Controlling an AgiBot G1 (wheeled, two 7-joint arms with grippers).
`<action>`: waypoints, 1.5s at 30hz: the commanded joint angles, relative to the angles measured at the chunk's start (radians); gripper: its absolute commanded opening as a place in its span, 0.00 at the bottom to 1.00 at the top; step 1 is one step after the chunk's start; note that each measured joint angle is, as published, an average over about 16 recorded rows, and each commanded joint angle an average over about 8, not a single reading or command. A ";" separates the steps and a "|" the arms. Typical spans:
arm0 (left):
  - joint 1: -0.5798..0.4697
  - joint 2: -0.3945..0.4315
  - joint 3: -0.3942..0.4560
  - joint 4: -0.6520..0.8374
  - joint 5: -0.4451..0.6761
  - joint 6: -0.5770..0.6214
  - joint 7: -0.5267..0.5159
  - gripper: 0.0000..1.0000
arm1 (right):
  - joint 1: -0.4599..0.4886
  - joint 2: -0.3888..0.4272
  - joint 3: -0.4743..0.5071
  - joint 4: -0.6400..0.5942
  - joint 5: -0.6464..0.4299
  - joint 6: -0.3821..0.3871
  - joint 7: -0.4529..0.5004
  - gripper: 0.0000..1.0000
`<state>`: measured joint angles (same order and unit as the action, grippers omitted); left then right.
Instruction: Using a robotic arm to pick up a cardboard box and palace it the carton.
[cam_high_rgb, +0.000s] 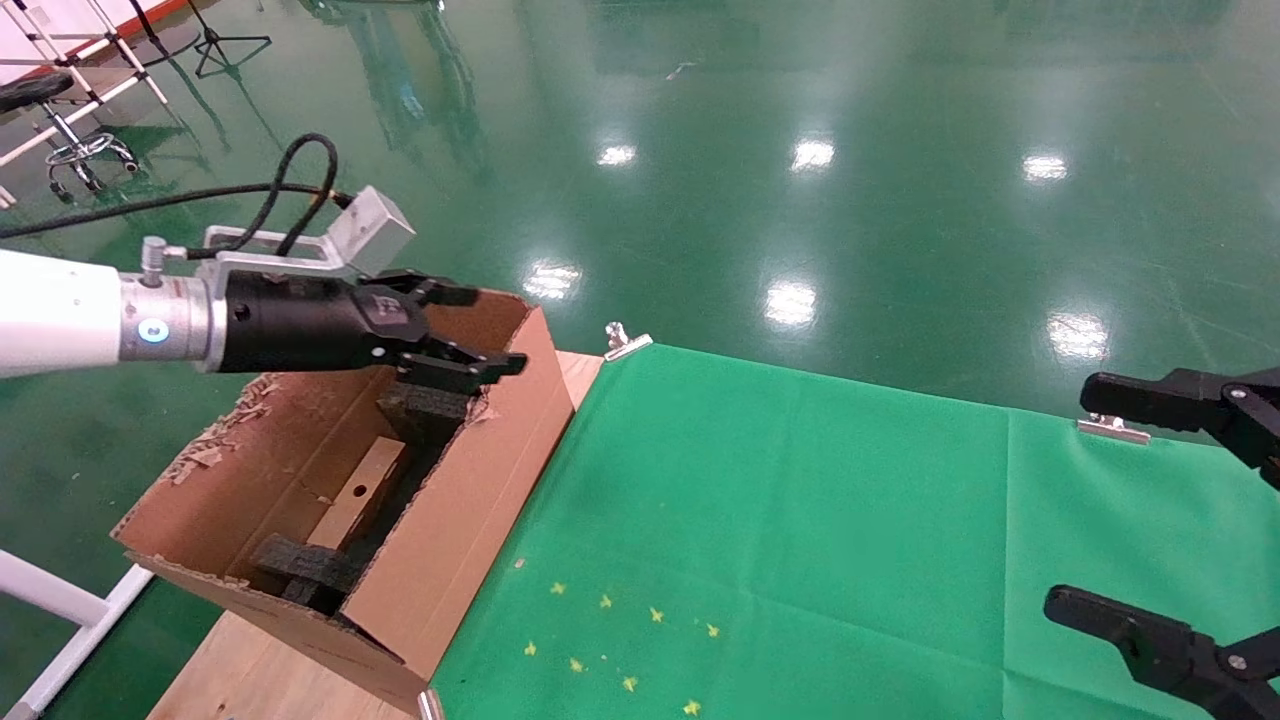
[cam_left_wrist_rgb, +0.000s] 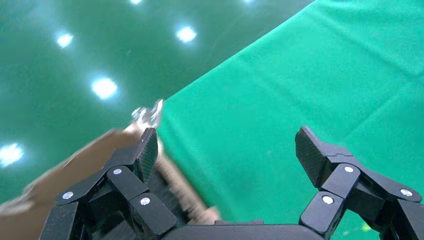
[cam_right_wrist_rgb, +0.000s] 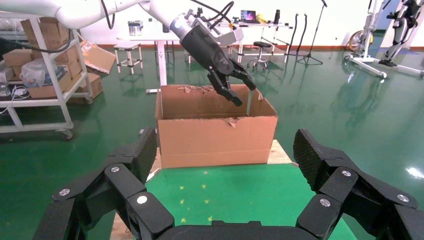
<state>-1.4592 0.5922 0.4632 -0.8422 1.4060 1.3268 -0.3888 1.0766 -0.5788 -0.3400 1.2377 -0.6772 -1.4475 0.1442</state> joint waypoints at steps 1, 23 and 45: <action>0.021 0.001 -0.010 -0.024 -0.037 0.009 0.011 1.00 | 0.000 0.000 0.000 0.000 0.000 0.000 0.000 1.00; 0.243 0.012 -0.116 -0.279 -0.427 0.107 0.127 1.00 | 0.000 0.000 0.000 0.000 0.000 0.000 0.000 1.00; 0.401 0.019 -0.191 -0.461 -0.704 0.176 0.207 1.00 | 0.000 0.000 0.000 0.000 0.000 0.000 0.000 1.00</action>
<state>-1.0651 0.6112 0.2748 -1.2951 0.7135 1.4998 -0.1846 1.0764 -0.5787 -0.3400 1.2375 -0.6770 -1.4472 0.1442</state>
